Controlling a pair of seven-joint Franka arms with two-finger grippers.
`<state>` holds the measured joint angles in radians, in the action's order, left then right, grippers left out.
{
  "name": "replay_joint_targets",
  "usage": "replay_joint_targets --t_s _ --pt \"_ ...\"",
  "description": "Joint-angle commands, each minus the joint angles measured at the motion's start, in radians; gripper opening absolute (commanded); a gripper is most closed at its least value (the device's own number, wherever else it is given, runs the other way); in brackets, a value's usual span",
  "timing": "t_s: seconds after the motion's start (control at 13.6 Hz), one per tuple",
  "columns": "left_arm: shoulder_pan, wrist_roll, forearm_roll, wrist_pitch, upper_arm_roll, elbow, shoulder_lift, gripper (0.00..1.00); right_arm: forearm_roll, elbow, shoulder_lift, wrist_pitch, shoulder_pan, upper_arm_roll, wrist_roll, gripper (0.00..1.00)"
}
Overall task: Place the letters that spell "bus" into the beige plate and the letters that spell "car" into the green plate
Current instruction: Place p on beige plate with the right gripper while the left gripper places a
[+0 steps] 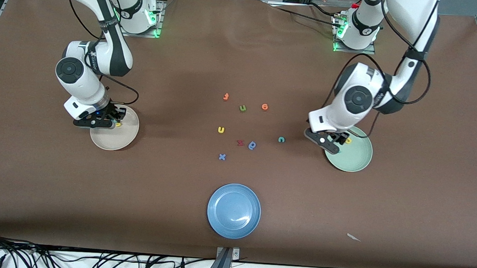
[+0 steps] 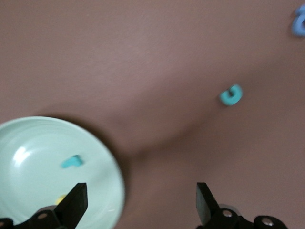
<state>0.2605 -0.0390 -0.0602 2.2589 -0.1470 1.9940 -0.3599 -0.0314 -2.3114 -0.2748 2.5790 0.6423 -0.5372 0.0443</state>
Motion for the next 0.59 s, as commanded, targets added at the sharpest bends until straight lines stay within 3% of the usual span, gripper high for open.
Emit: replay_joint_targets --t_s 0.0,0.15,0.52 --pt "0.049 0.225 -0.010 -0.013 -0.016 -0.087 -0.081 1.00 0.002 -0.019 0.012 0.026 0.007 -0.004 -0.008 1.00" --pt "0.080 0.324 -0.009 0.014 -0.023 -0.139 -0.148 1.00 -0.005 0.016 0.019 -0.006 0.023 0.026 0.064 1.00" --pt "0.120 0.415 -0.013 0.148 -0.023 -0.211 -0.280 0.99 -0.007 0.217 -0.055 -0.135 0.033 0.244 0.469 1.00"
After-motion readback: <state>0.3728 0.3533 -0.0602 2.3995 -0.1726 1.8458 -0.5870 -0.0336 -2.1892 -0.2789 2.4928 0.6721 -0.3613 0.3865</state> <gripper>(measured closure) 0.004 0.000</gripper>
